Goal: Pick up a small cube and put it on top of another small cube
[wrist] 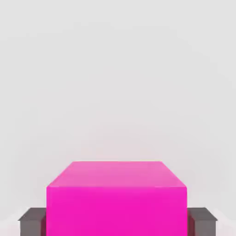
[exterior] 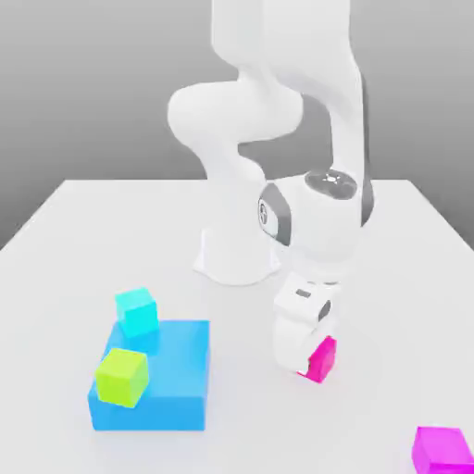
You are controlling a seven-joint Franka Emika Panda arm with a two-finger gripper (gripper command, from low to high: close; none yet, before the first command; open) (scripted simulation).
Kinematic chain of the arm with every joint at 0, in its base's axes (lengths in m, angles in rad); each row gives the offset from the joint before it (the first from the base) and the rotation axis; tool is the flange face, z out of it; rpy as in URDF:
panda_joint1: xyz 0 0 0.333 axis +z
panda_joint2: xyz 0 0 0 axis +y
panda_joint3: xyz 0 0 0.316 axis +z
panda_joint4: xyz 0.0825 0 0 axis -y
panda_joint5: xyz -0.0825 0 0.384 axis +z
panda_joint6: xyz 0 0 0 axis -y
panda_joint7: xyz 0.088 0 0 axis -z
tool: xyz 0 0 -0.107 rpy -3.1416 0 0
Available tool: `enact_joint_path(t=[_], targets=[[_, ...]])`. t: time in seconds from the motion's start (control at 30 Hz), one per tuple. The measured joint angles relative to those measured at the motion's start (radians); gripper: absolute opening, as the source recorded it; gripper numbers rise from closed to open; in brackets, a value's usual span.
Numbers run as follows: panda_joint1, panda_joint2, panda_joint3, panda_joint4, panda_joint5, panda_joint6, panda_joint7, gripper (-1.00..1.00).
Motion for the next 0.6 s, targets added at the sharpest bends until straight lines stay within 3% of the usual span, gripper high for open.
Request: enact_joint_path(t=[0.13,0.37,0.6], targets=[[-0.002,-0.022,0.002,-0.004,-0.002,-0.019,0.002,-1.00],[-0.012,-0.263,0.018,-0.045,0.028,-0.218,-0.020,-1.00],[-0.219,-0.328,-0.133,0.146,0.006,-0.470,0.051,-1.00]])
